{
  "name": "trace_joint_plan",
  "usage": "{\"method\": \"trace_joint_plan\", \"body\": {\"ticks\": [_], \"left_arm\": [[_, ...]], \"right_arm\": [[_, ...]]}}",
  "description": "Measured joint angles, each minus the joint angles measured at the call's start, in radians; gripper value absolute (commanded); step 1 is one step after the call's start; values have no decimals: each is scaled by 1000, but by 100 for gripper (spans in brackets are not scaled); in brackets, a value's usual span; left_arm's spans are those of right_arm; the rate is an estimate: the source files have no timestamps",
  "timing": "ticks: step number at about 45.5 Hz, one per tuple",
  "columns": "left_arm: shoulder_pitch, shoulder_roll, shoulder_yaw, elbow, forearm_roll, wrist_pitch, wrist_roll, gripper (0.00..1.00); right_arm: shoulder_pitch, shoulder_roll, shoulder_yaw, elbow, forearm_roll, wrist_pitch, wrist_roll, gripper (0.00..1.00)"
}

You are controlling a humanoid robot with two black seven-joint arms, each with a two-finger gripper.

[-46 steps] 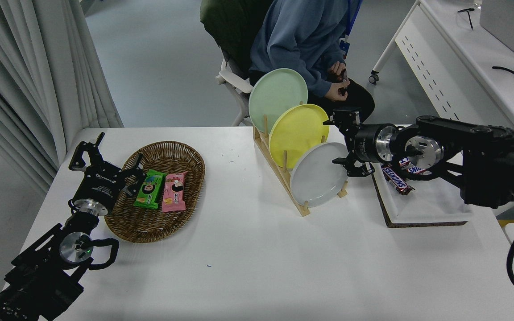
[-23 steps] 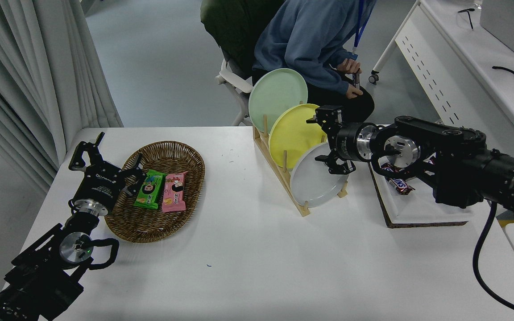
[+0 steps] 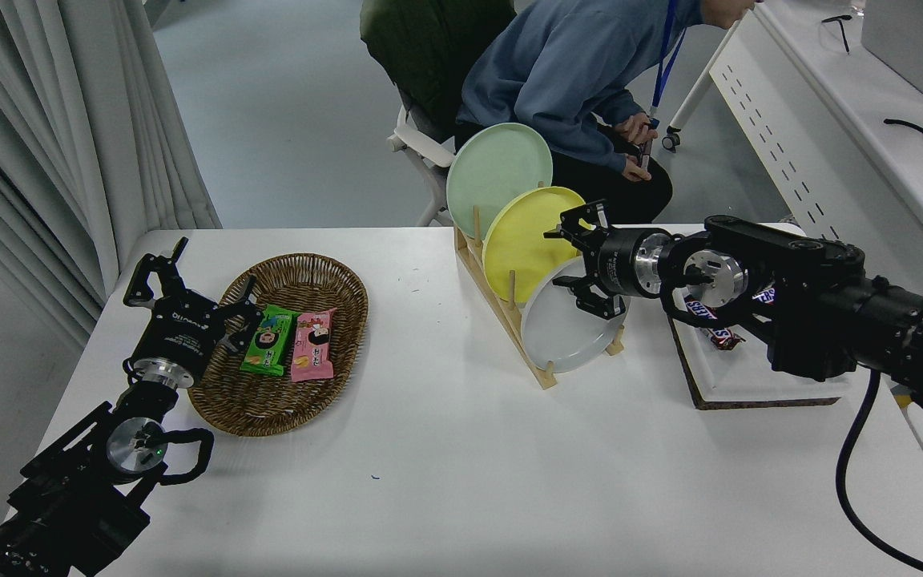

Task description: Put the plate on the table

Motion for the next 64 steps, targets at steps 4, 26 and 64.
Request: {"method": "trace_joint_plan", "body": {"ticks": [4,26,64], "left_arm": [[0,0,0,0,0,0,0,100],[0,0,0,0,0,1,0,100],[0,0,0,0,0,1,0,100]], "right_arm": [[4,-3,1,2,4,-1,-17,50],[19,-31,18,27,11,-3,-90,35],[30,-66,50,36,8,-75,-110,28]]}}
